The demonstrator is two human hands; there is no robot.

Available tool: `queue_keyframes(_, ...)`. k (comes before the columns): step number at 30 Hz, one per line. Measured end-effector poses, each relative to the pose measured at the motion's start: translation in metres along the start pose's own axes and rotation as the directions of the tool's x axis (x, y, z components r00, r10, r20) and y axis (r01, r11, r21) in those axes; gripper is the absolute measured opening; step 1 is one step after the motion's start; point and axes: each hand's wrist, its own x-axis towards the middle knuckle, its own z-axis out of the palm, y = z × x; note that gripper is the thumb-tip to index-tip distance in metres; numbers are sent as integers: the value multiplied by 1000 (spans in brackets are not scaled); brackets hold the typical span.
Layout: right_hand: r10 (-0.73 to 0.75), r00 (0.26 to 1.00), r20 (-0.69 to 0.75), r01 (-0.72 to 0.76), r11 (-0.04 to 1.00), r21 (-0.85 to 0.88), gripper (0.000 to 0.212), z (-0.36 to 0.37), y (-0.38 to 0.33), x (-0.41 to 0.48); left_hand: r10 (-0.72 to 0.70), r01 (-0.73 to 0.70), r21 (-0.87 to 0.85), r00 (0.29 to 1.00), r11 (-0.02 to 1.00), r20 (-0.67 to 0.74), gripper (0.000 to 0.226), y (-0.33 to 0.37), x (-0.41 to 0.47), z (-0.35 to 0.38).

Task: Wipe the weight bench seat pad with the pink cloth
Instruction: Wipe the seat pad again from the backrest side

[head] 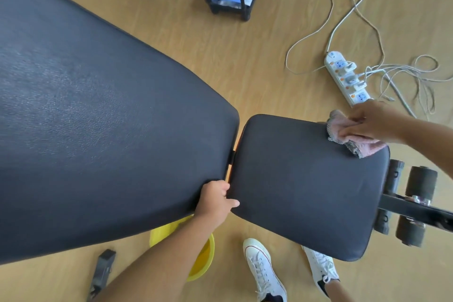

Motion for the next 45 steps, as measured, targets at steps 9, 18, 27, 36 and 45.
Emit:
queue_keyframes(9,-246,968,43,243,967,74,39,71,-174,103,-50,51,-14,999,999,18,62,2,3,0)
queue_keyframes(18,36,993,-110,-35,999,12,74,10,53,-7,-52,52,-59,999,997,-2,61,-2,6,3)
queue_keyframes(27,572,818,-68,-288,508,811,53,88,80,-64,-30,28,-43,999,999,-38,56,-1,4,5)
queue_keyframes(36,614,789,-38,-430,595,679,48,124,46,-118,-34,34,0,998,999,-59,56,3,3,6)
queue_keyframes(45,797,597,92,-400,196,895,60,202,23,-162,-41,41,-8,998,999,-53,56,3,2,7)
